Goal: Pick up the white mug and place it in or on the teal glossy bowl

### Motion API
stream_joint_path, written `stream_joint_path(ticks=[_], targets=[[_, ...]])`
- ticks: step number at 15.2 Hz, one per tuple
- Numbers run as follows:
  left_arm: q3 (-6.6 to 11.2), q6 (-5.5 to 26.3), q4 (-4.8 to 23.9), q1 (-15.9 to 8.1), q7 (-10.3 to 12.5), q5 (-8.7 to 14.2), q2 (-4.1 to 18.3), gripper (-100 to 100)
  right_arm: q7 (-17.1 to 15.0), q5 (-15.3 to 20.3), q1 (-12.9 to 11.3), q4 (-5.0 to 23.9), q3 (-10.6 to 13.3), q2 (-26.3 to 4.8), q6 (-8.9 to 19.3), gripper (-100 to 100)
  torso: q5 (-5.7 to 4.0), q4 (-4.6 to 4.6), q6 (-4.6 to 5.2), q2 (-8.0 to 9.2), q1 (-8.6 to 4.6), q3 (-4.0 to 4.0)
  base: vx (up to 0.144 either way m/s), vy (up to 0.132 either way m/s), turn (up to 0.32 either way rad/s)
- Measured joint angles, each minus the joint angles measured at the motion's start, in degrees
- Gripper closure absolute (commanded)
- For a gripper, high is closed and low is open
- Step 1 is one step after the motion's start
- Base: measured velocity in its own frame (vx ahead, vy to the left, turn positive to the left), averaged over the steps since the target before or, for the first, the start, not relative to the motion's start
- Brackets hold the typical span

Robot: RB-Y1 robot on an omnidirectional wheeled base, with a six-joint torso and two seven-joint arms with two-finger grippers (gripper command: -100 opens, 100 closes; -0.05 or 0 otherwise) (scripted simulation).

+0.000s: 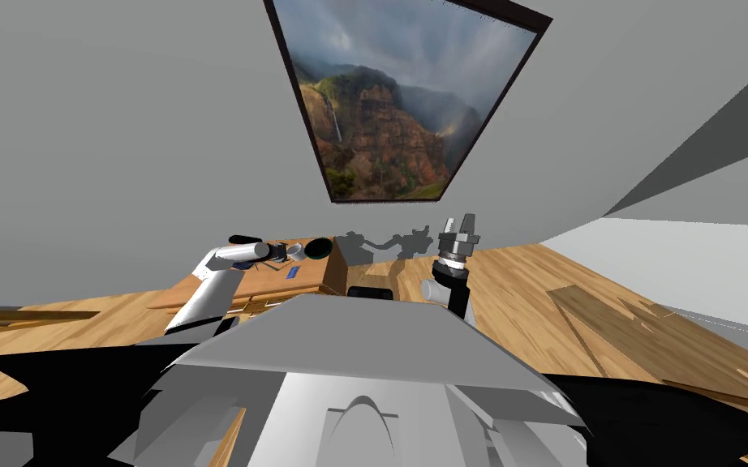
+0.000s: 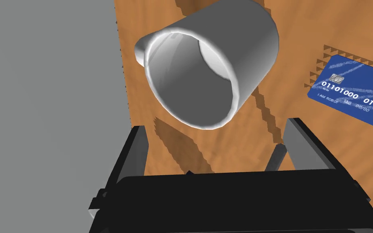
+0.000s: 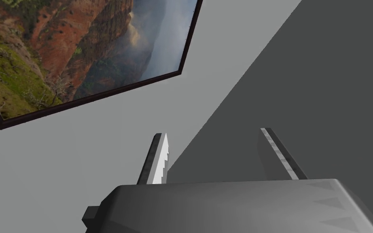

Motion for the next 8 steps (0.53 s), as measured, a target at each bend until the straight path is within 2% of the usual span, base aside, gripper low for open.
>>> stream_joint_path(ticks=[6,8], targets=[[0.91,6.38,4.72,-0.61,0.65,3.44,1.85,-100,0.00,0.00,0.00,0.00,0.00,0.00,0.00,0,0.01,-0.03,0.01,-0.11,0.00,-0.06,0.080,0.007,-0.022],[1.16,8.71,5.34,-0.54,1.14,4.30,2.27,-100,0.00,0.00,0.00,0.00,0.00,0.00,0.00,0,0.01,-0.03,0.00,-0.08,0.00,-0.05,0.071,0.012,-0.018]])
